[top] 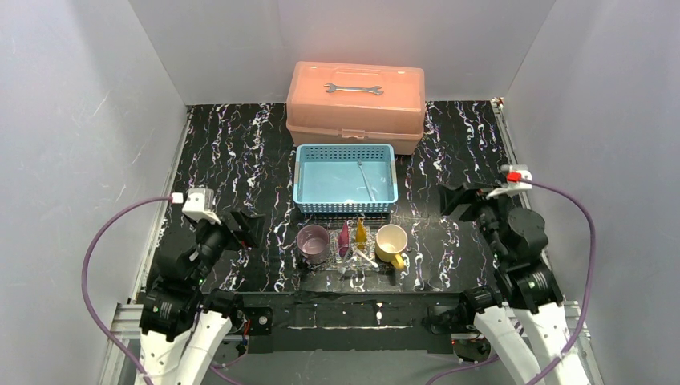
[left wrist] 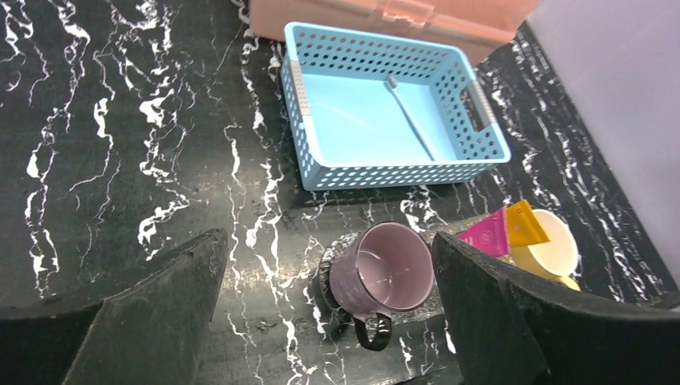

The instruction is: Prepare toiletry sets of a toothbrush and toothpaste on the tray

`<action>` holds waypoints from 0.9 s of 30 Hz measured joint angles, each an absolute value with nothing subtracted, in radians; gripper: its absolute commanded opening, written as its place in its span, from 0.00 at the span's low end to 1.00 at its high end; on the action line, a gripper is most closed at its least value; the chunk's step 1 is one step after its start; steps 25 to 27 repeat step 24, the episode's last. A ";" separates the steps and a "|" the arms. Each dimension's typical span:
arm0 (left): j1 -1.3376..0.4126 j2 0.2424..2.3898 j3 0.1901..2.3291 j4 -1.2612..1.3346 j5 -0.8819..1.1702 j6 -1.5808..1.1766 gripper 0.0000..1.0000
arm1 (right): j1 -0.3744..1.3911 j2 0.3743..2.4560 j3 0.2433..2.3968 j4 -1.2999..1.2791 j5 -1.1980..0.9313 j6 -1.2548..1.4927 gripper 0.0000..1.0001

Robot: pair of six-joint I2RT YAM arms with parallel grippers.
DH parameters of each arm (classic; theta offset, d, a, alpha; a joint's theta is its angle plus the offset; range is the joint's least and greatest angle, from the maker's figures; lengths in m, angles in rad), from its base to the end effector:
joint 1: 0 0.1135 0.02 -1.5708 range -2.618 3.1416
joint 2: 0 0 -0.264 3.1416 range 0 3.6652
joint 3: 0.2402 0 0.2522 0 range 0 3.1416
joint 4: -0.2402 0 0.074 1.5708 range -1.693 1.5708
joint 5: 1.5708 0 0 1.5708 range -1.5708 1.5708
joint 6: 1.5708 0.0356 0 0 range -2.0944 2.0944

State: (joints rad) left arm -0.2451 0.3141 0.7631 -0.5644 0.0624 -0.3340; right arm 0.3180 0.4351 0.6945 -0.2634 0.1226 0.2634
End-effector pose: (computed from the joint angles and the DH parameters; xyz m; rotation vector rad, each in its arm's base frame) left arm 0.0697 -0.0197 0.3428 -0.0285 1.7093 -0.4857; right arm 0.1071 0.0307 0.3452 0.0535 1.5852 0.3589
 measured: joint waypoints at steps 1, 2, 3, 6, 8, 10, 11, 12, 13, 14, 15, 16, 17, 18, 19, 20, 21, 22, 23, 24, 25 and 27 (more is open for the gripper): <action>-0.245 0.294 0.763 -0.568 0.069 -0.339 0.98 | 0.318 0.410 0.687 -0.264 0.121 0.265 0.98; -0.245 0.272 0.763 -0.573 0.073 -0.343 0.98 | 0.318 0.370 0.678 -0.262 0.118 0.267 0.98; -0.245 0.251 0.763 -0.580 0.078 -0.349 0.98 | 0.318 0.344 0.673 -0.261 0.115 0.268 0.98; -0.245 0.192 0.763 -0.608 0.088 -0.369 0.98 | 0.318 0.270 0.658 -0.259 0.097 0.278 0.98; -0.245 0.164 0.762 -0.618 0.096 -0.384 0.98 | 0.318 0.243 0.650 -0.261 0.083 0.285 0.98; -0.245 0.141 0.760 -0.627 0.107 -0.400 0.98 | 0.318 0.231 0.643 -0.264 0.070 0.290 0.98; -0.245 0.130 0.758 -0.631 0.113 -0.407 0.98 | 0.318 0.226 0.641 -0.268 0.065 0.292 0.98; -0.245 0.120 0.754 -0.632 0.118 -0.414 0.98 | 0.318 0.221 0.638 -0.270 0.059 0.295 0.98; -0.245 0.106 0.746 -0.633 0.123 -0.422 0.98 | 0.318 0.216 0.637 -0.275 0.052 0.300 0.98; -0.245 0.091 0.739 -0.638 0.130 -0.428 0.98 | 0.318 0.211 0.637 -0.279 0.045 0.305 0.98; -0.245 0.077 0.733 -0.641 0.136 -0.432 0.98 | 0.318 0.207 0.636 -0.282 0.041 0.309 0.98; -0.245 0.065 0.729 -0.647 0.141 -0.436 0.98 | 0.318 0.200 0.633 -0.283 0.035 0.312 0.98; -0.245 0.057 0.727 -0.653 0.143 -0.439 0.98 | 0.318 0.197 0.631 -0.284 0.032 0.313 0.98; -0.245 0.049 0.727 -0.659 0.146 -0.439 0.98 | 0.318 0.196 0.629 -0.289 0.028 0.315 0.98; -0.246 0.042 0.727 -0.661 0.148 -0.441 0.98 | 0.318 0.194 0.626 -0.290 0.024 0.316 0.98; -0.246 0.038 0.727 -0.661 0.149 -0.442 0.98 | 0.318 0.193 0.624 -0.292 0.022 0.316 0.98; -0.246 0.034 0.726 -0.661 0.151 -0.442 0.98 | 0.318 0.192 0.624 -0.295 0.019 0.316 0.98; -0.247 0.031 0.726 -0.661 0.155 -0.442 0.98 | 0.318 0.191 0.624 -0.298 0.014 0.317 0.98; -0.247 0.030 0.726 -0.661 0.159 -0.442 0.98 | 0.318 0.189 0.624 -0.299 0.009 0.318 0.98; -0.249 0.030 0.726 -0.661 0.161 -0.442 0.98 | 0.318 0.187 0.624 -0.298 0.004 0.318 0.98; -0.249 0.030 0.726 -0.661 0.161 -0.442 0.98 | 0.318 0.187 0.624 -0.298 0.004 0.318 0.98; -0.249 0.030 0.726 -0.661 0.161 -0.442 0.98 | 0.318 0.187 0.624 -0.298 0.004 0.318 0.98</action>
